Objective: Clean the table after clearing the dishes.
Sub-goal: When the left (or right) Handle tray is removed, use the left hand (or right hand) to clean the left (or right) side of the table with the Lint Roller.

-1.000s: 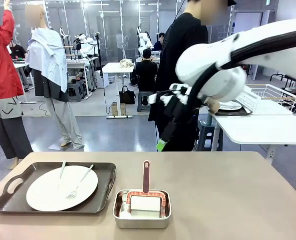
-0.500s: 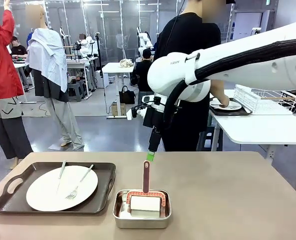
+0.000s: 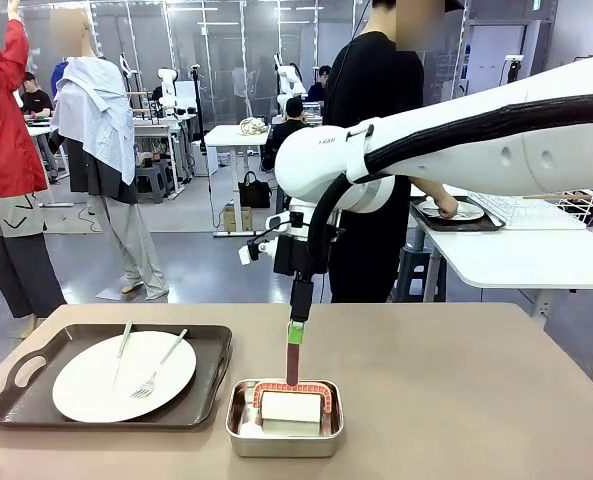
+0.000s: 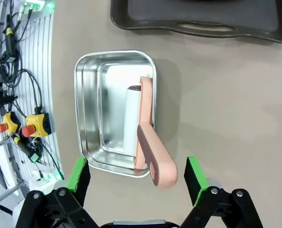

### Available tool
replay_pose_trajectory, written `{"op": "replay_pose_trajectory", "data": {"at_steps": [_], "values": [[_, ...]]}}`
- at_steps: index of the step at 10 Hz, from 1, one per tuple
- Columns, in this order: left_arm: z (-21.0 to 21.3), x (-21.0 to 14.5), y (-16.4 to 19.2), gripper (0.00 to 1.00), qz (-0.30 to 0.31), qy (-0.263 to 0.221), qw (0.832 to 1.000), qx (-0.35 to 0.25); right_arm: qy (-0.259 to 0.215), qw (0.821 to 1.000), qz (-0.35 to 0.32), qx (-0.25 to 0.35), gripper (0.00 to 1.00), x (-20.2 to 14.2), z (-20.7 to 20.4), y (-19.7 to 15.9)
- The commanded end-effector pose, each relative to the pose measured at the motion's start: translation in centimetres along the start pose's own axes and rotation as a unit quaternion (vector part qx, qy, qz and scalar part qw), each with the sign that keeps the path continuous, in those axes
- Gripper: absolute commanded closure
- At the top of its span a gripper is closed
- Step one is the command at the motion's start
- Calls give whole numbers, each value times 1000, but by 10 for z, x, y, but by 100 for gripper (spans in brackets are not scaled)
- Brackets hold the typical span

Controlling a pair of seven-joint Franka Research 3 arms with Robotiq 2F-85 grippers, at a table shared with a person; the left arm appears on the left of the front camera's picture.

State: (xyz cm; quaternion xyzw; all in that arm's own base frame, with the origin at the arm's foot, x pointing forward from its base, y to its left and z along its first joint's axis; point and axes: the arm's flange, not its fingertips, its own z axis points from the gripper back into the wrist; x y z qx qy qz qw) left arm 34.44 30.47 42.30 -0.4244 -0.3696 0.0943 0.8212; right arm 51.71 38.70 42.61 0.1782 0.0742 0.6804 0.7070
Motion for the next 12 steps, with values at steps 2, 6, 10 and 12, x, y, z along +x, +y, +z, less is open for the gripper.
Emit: {"op": "replay_pose_trajectory", "data": {"at_steps": [2, 6, 10, 12], "values": [[3, 1, -1, 0, -1, 0, 1000, -5, 18, 1000, -12, 15, 0, 6, -20, 4], [3, 1, -1, 0, -1, 0, 1000, -5, 47, 999, -21, 7, 0, 7, -36, 3], [3, 1, -1, 0, -1, 0, 1000, -5, 30, 999, -14, 11, 38, 5, -34, -1], [3, 1, -1, 0, -1, 0, 1000, -5, 19, 1000, -14, 6, 57, 8, -32, -1]]}}
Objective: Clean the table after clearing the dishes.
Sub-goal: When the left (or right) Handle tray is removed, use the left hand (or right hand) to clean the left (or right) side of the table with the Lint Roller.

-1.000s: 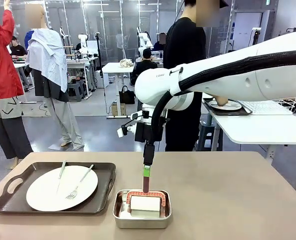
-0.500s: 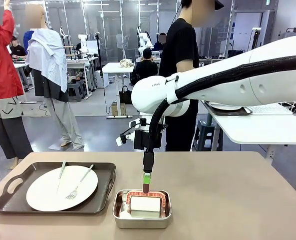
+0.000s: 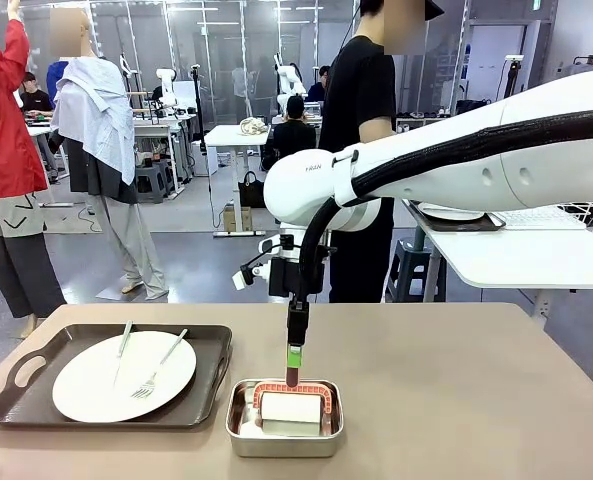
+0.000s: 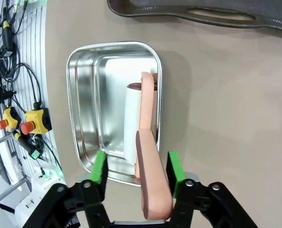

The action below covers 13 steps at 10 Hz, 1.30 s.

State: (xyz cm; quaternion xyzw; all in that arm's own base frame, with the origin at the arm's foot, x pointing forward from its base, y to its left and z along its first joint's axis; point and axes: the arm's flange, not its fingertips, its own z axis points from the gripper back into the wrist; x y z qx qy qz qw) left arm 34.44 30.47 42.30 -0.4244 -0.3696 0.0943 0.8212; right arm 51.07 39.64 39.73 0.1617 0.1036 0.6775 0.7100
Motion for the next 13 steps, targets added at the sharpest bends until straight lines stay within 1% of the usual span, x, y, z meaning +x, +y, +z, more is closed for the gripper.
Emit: {"op": "replay_pose_trajectory", "data": {"at_steps": [1, 2, 3, 4, 6, 7, 8, 9, 11, 12, 13], "values": [[3, 1, -1, 0, -1, 0, 1000, -5, -17, 1000, -4, -3, 60, 4, -1, 3], [3, 1, -1, 0, -1, 0, 1000, -5, -17, 1000, -5, -4, 77, 4, 1, 3], [3, 1, -1, 0, -1, 0, 1000, -5, -18, 1000, -5, -5, 79, 4, 2, 4], [3, 1, -1, 0, -1, 0, 1000, -5, -19, 1000, -5, -5, 96, 3, 2, 4], [3, 1, -1, 0, -1, 0, 1000, -5, -16, 1000, -12, 0, 100, 2, 5, 7], [3, 1, -1, 0, -1, 0, 1000, -5, -16, 1000, -17, -2, 100, 1, 9, 10], [3, 1, -1, 0, -1, 0, 1000, -5, -20, 999, -24, -8, 100, -3, 16, 14], [3, 1, -1, 0, -1, 0, 1000, -5, -16, 999, -47, -12, 99, -10, 33, 24], [3, 1, -1, 0, -1, 0, 1000, -5, -41, 989, -131, -49, 99, -30, 84, 52], [3, 1, -1, 0, -1, 0, 1000, -5, -53, 976, -195, -82, 99, -42, 101, 60], [3, 1, -1, 0, -1, 0, 1000, -5, -106, 957, -254, -96, 99, -67, 116, 64]]}}
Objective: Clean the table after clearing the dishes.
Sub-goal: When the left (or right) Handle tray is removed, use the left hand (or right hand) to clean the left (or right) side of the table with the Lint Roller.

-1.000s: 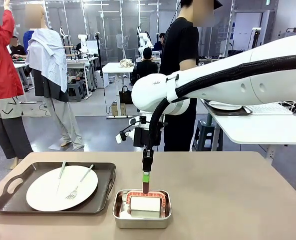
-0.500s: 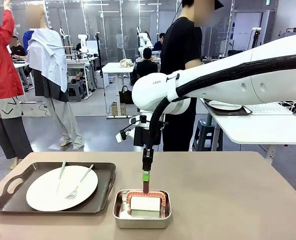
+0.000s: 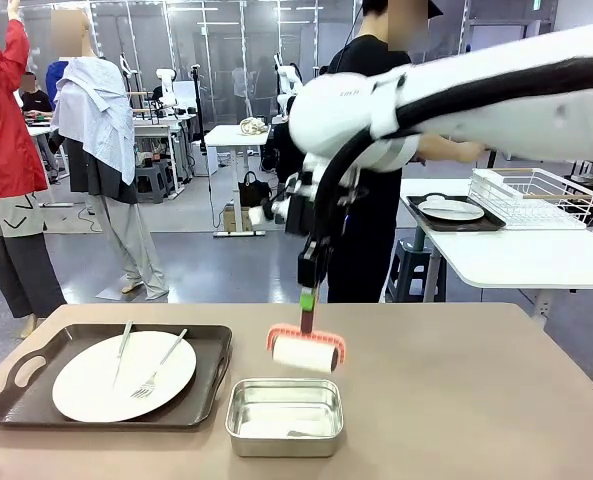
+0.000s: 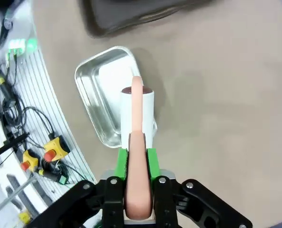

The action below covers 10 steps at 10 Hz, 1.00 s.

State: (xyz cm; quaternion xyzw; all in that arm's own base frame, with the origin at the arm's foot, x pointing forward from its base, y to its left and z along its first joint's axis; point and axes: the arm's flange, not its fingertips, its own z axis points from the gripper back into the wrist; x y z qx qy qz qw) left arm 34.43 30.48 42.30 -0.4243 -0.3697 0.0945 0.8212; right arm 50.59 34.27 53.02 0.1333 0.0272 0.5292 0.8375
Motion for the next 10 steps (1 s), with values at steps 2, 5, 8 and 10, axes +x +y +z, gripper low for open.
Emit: {"op": "replay_pose_trajectory", "data": {"at_steps": [2, 5, 8, 10], "values": [[3, 1, -1, 0, -1, 0, 1000, -5, -142, 965, -217, -37, 99, -99, 15, -17], [3, 1, -1, 0, -1, 0, 1000, -5, -304, 858, -413, -4, 99, -199, -6, -57], [3, 1, -1, 0, -1, 0, 1000, -5, -355, 820, -446, 54, 99, -219, -30, -89], [3, 1, -1, 0, -1, 0, 1000, -5, -295, 843, -449, 34, 99, -240, -13, -91]]}}
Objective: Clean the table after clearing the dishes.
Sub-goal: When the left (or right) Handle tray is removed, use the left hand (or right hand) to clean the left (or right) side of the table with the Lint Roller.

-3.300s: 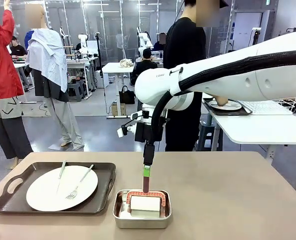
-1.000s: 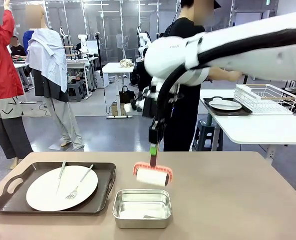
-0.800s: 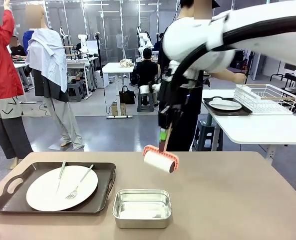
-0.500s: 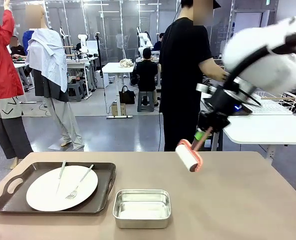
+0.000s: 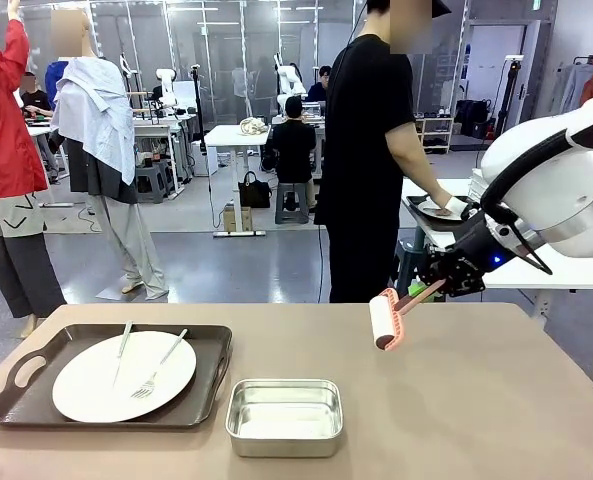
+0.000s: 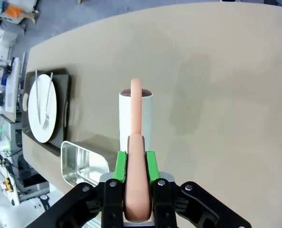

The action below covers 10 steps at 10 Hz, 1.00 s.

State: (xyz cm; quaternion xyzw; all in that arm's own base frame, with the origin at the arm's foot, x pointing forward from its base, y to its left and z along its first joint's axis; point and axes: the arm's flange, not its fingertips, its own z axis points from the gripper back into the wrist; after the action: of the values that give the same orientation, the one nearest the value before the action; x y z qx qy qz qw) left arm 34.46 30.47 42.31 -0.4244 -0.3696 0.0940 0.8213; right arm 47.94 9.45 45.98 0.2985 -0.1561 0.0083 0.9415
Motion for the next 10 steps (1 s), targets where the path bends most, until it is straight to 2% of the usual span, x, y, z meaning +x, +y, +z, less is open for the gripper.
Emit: {"op": "replay_pose_trajectory", "data": {"at_steps": [1, 2, 3, 5, 10], "values": [[3, 1, -1, 0, -1, 0, 1000, -5, 16, 1000, 20, -11, 99, 3, 9, 6], [3, 1, -1, 0, -1, 0, 1000, -5, 0, 1000, 0, 0, 80, 0, 0, 0], [3, 1, -1, 0, -1, 0, 1000, -5, 61, 998, 9, 24, 80, 22, -10, 10], [3, 1, -1, 0, -1, 0, 1000, -5, 85, 992, -20, 94, 80, 32, -38, 0], [3, 1, -1, 0, -1, 0, 1000, -5, 80, 988, -29, 130, 80, 13, -90, -33]]}}
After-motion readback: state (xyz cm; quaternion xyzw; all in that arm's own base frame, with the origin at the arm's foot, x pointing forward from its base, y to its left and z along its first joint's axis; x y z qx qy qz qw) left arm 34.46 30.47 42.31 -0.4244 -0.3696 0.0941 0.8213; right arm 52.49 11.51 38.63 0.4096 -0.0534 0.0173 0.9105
